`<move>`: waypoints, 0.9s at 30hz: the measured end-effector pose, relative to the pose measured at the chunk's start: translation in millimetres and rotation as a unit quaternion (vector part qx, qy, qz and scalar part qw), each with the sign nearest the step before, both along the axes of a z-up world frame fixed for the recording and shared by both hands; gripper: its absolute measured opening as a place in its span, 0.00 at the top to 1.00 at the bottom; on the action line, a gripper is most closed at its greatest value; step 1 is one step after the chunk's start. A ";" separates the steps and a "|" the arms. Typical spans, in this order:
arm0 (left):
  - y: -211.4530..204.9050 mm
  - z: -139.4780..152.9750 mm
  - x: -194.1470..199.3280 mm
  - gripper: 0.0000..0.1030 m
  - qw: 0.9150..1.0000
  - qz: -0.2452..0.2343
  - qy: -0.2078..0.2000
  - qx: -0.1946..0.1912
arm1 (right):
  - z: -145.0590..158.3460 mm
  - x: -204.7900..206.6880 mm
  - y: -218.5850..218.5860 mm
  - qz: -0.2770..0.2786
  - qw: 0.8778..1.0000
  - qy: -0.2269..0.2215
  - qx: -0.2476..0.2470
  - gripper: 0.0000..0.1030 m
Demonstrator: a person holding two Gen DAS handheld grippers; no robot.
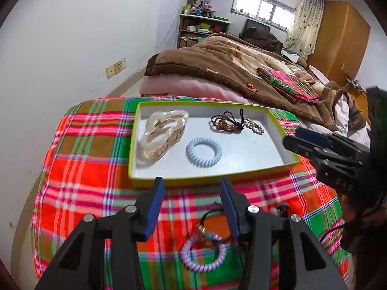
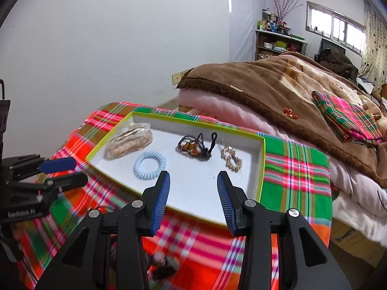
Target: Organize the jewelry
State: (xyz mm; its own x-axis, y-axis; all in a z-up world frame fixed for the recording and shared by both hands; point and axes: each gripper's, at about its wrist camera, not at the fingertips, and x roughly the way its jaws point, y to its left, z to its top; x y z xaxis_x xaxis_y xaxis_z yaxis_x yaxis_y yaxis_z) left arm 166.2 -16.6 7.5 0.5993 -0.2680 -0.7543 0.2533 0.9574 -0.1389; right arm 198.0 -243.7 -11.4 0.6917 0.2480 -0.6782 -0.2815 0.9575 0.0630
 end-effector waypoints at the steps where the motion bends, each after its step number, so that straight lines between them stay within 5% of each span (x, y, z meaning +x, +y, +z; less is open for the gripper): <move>1: 3.6 0.7 -4.0 0.52 1.000 0.002 -0.002 -0.003 | -0.1 -6.5 -1.2 -0.002 1.000 -0.001 0.004 0.60; 14: 34.9 -22.4 -45.6 0.50 0.999 0.029 0.020 -0.033 | -27.8 -76.6 -1.6 -0.018 0.998 0.034 0.055 0.60; 27: 59.4 -41.0 -70.3 0.50 0.998 0.040 0.041 -0.040 | -52.5 -88.1 32.2 -0.037 0.996 0.066 0.050 0.60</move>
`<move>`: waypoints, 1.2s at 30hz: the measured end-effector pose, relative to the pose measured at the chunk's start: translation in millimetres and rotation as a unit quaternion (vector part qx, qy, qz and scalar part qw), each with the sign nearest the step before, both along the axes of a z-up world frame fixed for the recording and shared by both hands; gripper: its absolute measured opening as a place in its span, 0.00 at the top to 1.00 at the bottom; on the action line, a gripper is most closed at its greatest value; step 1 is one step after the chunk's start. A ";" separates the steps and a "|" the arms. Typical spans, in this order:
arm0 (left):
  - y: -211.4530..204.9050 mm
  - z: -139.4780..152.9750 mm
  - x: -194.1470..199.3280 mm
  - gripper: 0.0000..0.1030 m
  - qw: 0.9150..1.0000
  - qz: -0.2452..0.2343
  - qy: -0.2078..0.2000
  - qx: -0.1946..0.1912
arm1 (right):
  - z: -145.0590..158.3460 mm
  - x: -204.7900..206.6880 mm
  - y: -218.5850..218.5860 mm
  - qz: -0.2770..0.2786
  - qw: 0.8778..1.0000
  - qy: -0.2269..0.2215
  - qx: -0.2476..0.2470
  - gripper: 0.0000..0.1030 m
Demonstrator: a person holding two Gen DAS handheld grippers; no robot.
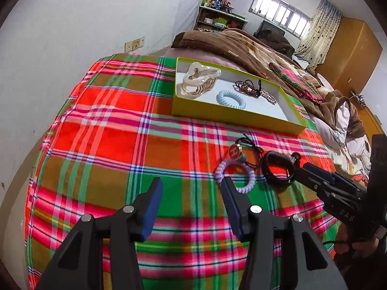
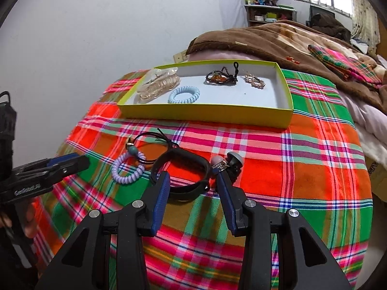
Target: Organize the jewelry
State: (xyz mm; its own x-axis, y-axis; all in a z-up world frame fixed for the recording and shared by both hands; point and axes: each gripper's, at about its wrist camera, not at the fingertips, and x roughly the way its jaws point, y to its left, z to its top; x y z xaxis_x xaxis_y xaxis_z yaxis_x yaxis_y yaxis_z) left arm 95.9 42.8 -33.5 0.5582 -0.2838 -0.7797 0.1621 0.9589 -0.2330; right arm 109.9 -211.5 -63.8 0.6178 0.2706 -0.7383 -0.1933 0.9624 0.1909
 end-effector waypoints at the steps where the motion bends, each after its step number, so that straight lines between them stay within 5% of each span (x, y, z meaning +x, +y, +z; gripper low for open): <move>1: 1.2 -0.9 -0.8 0.50 1.000 0.001 0.001 0.000 | -0.6 1.0 1.3 -0.003 1.000 0.001 -0.005 0.60; 15: 3.3 -8.3 -0.1 0.49 1.000 -0.007 0.013 -0.004 | -1.2 -5.4 1.8 0.001 0.999 0.004 -0.049 1.00; 21: -0.9 -8.4 1.7 0.49 1.000 -0.009 0.013 -0.005 | 2.0 -4.0 -6.7 0.002 1.000 0.002 -0.031 1.00; 24: -2.2 -8.8 1.4 0.49 1.000 -0.011 0.014 -0.003 | 5.8 3.7 -12.4 -0.006 1.000 0.008 0.007 0.88; 36: 0.0 -14.2 4.4 0.49 1.000 -0.008 0.023 0.001 | -7.6 20.2 9.7 0.014 0.998 0.030 -0.058 0.84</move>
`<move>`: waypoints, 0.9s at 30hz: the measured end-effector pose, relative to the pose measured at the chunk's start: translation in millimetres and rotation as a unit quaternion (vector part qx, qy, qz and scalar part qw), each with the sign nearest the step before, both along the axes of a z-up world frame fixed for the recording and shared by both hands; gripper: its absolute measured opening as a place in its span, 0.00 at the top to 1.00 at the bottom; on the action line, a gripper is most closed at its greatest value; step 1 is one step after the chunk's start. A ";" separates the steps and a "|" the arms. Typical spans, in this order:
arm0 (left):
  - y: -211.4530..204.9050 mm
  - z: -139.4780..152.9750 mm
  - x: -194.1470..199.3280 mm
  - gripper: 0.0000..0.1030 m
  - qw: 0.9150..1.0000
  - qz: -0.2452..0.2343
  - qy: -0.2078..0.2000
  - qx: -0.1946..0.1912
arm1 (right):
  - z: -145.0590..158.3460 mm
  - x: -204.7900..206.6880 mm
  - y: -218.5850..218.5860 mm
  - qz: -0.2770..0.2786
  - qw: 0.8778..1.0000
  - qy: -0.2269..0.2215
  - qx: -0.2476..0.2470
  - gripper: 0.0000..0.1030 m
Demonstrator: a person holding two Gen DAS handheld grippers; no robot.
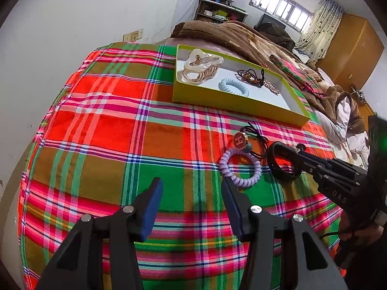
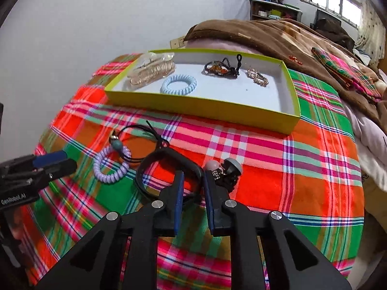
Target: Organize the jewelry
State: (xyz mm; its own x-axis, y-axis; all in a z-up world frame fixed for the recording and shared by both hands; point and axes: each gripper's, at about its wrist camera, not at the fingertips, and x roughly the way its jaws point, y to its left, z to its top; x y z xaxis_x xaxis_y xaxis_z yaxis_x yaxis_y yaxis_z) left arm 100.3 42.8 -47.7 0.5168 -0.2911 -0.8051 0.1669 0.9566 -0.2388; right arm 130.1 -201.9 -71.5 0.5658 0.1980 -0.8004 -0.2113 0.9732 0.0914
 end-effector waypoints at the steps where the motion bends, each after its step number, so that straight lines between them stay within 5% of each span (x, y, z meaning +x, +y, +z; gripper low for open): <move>1: -0.5 -0.3 0.6 0.49 1.000 0.000 0.001 0.000 | 0.3 -1.2 -0.2 0.001 1.000 -0.001 0.000 0.84; 8: -3.2 -0.9 4.9 0.49 1.000 0.000 0.003 0.003 | 7.1 -12.7 -3.6 0.027 0.999 -0.012 -0.017 1.00; 15: -6.6 -3.9 8.1 0.49 1.000 0.000 0.006 0.006 | 12.2 -20.8 -19.0 0.045 0.999 -0.014 -0.006 1.00; 20: -8.4 -5.1 9.4 0.49 1.000 -0.001 0.008 0.009 | 17.5 -26.7 -3.6 0.098 0.994 -0.038 0.014 0.79; 27: -9.3 -4.8 14.0 0.49 1.000 0.003 0.009 0.010 | 4.6 -15.6 27.1 0.131 0.991 -0.018 -0.008 0.78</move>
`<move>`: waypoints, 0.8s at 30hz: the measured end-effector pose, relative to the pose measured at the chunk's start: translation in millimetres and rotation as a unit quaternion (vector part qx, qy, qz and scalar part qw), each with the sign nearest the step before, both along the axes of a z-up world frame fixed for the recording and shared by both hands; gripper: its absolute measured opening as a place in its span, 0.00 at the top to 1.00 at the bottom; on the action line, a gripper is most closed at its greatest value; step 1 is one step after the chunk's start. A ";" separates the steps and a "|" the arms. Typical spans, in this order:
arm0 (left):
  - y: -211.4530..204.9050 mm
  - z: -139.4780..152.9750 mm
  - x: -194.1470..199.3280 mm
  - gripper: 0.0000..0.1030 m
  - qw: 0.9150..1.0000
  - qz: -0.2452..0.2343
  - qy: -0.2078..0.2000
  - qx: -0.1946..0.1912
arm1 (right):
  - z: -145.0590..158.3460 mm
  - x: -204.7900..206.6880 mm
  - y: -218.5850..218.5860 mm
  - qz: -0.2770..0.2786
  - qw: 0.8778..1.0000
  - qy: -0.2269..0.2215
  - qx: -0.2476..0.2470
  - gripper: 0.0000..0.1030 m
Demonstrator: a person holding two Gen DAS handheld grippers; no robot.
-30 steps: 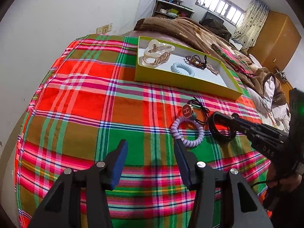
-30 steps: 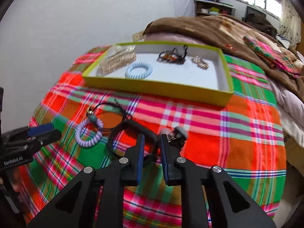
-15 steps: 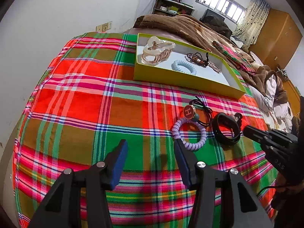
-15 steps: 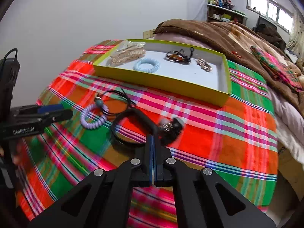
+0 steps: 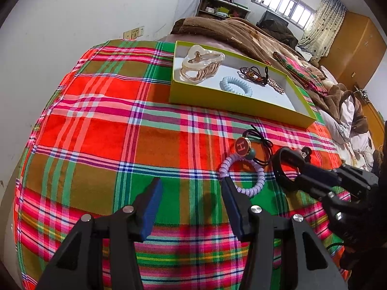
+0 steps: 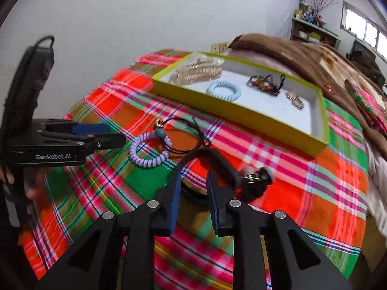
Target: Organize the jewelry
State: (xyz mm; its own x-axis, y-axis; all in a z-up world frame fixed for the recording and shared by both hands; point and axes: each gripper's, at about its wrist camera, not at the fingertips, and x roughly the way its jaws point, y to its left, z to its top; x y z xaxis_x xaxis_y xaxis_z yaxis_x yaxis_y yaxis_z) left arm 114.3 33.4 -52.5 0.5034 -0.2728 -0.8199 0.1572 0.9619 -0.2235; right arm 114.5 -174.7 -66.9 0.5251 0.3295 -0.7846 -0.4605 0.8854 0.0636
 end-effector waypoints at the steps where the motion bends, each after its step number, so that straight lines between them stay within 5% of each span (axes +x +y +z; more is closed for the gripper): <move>1: -0.7 0.2 0.8 0.49 1.000 -0.002 0.000 0.000 | -2.2 -0.6 2.7 0.009 1.000 0.006 0.000 0.78; 6: -2.6 -1.0 3.5 0.49 1.000 -0.003 0.001 0.001 | -4.1 -11.8 14.8 0.045 0.999 0.001 -0.021 0.79; 13: -6.9 -0.5 6.4 0.48 1.000 -0.005 0.001 0.005 | 2.4 -32.8 7.8 0.076 0.996 -0.004 -0.044 0.99; 20: -12.9 -0.5 10.1 0.48 1.000 -0.008 -0.001 0.018 | -1.1 -50.8 -18.5 0.069 0.996 0.013 -0.048 0.97; 24: -19.4 -0.8 11.8 0.48 0.999 -0.011 -0.003 0.032 | 6.5 -36.1 -38.4 0.005 1.000 -0.008 -0.018 0.81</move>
State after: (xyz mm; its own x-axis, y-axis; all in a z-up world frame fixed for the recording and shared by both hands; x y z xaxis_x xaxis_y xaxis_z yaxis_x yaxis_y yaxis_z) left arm 126.1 14.1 -53.3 0.5038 -0.2308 -0.8324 0.1790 0.9706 -0.1608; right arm 78.4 -213.1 -60.4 0.5337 0.3069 -0.7880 -0.4707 0.8820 0.0247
